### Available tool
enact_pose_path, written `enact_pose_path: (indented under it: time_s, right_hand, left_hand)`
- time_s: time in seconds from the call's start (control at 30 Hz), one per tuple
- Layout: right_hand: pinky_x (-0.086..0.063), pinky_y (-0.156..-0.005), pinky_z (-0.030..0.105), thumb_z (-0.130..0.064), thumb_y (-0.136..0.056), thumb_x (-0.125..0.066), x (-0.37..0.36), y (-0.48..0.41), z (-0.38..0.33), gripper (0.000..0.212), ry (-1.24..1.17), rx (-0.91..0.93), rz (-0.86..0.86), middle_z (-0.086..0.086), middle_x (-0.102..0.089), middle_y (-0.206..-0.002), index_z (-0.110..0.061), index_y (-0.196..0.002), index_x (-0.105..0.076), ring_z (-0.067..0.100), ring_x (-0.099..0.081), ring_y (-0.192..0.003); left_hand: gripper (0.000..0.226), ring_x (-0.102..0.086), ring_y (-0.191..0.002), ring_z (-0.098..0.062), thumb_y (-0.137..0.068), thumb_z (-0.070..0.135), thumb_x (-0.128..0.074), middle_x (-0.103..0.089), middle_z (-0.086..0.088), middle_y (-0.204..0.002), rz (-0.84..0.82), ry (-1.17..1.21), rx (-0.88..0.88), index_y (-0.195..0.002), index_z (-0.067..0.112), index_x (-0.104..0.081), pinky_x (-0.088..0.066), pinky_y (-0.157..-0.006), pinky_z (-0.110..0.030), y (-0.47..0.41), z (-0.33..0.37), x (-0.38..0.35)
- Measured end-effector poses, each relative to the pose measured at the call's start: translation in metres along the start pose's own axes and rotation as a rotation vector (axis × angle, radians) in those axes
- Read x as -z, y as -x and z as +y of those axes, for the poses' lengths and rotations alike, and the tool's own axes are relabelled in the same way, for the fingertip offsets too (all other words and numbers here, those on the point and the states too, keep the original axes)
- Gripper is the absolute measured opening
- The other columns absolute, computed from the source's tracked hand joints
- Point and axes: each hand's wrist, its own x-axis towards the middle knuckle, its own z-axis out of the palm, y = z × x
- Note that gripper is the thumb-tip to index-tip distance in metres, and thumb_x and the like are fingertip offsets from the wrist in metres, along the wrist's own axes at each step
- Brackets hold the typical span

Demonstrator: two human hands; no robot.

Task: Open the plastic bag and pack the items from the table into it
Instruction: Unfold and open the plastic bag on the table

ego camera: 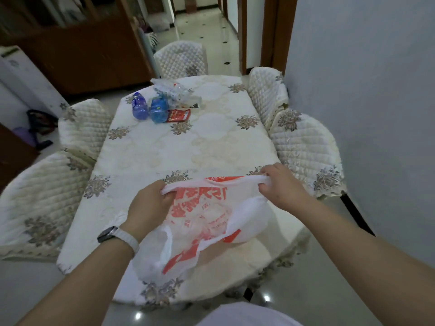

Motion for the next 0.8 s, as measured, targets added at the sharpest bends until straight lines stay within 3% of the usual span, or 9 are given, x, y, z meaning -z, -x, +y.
enact_pose_path:
  time_s: [0.1, 0.2, 0.33, 0.43, 0.5, 0.53, 0.63, 0.7, 0.8]
  right_hand:
    - [-0.042, -0.086, 0.032, -0.029, -0.088, -0.059, -0.004, -0.011, -0.007, 0.039, -0.042, 0.076, -0.031, 0.001, -0.052, -0.12, -0.019, -0.125, -0.056, 0.021, -0.053, -0.11]
    - [-0.041, -0.085, 0.033, -0.028, -0.087, -0.061, -0.012, -0.017, -0.012, 0.033, -0.054, 0.118, -0.055, 0.003, -0.054, -0.113, -0.018, -0.119, -0.059, 0.022, -0.053, -0.104]
    - [-0.041, -0.09, 0.037, -0.015, -0.085, -0.058, -0.024, -0.021, -0.018, 0.03, -0.093, 0.13, -0.074, 0.004, -0.054, -0.108, -0.015, -0.115, -0.061, 0.023, -0.052, -0.105]
    - [-0.046, -0.087, 0.046, -0.016, -0.08, -0.053, -0.032, -0.014, -0.025, 0.03, -0.105, 0.139, -0.066, -0.001, -0.055, -0.104, -0.019, -0.109, -0.061, 0.021, -0.052, -0.102]
    - [-0.046, -0.089, 0.044, -0.021, -0.077, -0.049, -0.034, -0.009, -0.03, 0.036, -0.141, 0.13, -0.038, 0.0, -0.057, -0.106, -0.017, -0.11, -0.062, 0.02, -0.053, -0.103]
    - [-0.046, -0.093, 0.042, -0.024, -0.077, -0.049, -0.035, -0.007, -0.033, 0.039, -0.17, 0.114, -0.016, 0.002, -0.058, -0.109, -0.014, -0.112, -0.062, 0.02, -0.053, -0.106]
    - [-0.042, -0.101, 0.04, -0.037, -0.079, -0.053, -0.042, 0.006, -0.04, 0.048, -0.207, 0.042, 0.079, 0.002, -0.054, -0.122, -0.014, -0.121, -0.057, 0.019, -0.049, -0.118]
    - [-0.036, -0.107, 0.033, -0.035, -0.083, -0.064, -0.046, 0.019, -0.046, 0.051, -0.212, -0.021, 0.133, 0.001, -0.049, -0.131, -0.016, -0.129, -0.053, 0.015, -0.043, -0.126]
    - [-0.022, -0.11, 0.021, -0.043, -0.08, -0.072, -0.054, 0.045, -0.063, 0.075, -0.259, -0.145, 0.212, -0.005, -0.035, -0.14, -0.018, -0.141, -0.038, 0.007, -0.028, -0.133]
  left_hand:
    - [0.032, -0.06, -0.085, -0.019, -0.087, 0.049, -0.065, -0.061, 0.006, -0.097, -0.074, -0.133, -0.078, -0.107, 0.028, -0.051, -0.043, -0.064, -0.031, -0.001, 0.01, -0.006]
    - [0.074, -0.053, -0.121, -0.021, -0.083, 0.052, -0.068, -0.051, 0.003, -0.138, -0.071, -0.325, -0.266, -0.145, 0.027, -0.038, -0.047, -0.089, -0.035, -0.002, 0.014, -0.013]
    - [0.087, -0.052, -0.121, -0.022, -0.084, 0.057, -0.064, -0.05, 0.0, -0.141, -0.115, -0.473, -0.424, -0.153, 0.022, -0.023, -0.045, -0.094, -0.034, -0.026, 0.029, -0.02]
    - [0.096, -0.059, -0.108, -0.023, -0.082, 0.059, -0.066, -0.055, -0.002, -0.13, -0.231, -0.45, -0.455, -0.155, 0.024, -0.014, -0.052, -0.083, -0.036, -0.05, 0.038, -0.032]
    - [0.091, -0.063, -0.097, -0.024, -0.082, 0.056, -0.067, -0.061, -0.002, -0.116, -0.337, -0.424, -0.43, -0.152, 0.023, -0.021, -0.053, -0.072, -0.036, -0.064, 0.042, -0.042]
    - [0.078, -0.064, -0.096, -0.025, -0.082, 0.054, -0.068, -0.063, -0.001, -0.109, -0.389, -0.417, -0.431, -0.145, 0.023, -0.035, -0.052, -0.07, -0.035, -0.07, 0.041, -0.048]
    - [0.027, -0.066, -0.088, -0.024, -0.088, 0.045, -0.061, -0.06, 0.003, -0.083, -0.477, -0.364, -0.485, -0.1, 0.021, -0.065, -0.045, -0.062, -0.031, -0.077, 0.035, -0.066]
    - [0.023, -0.064, -0.078, -0.024, -0.092, 0.038, -0.056, -0.061, 0.003, -0.079, -0.483, -0.249, -0.511, -0.086, 0.019, -0.067, -0.043, -0.058, -0.031, -0.08, 0.028, -0.074]
    - [0.021, -0.058, -0.065, -0.018, -0.096, 0.033, -0.052, -0.059, 0.001, -0.076, -0.486, -0.019, -0.441, -0.078, 0.022, -0.056, -0.04, -0.053, -0.031, -0.088, 0.016, -0.077]
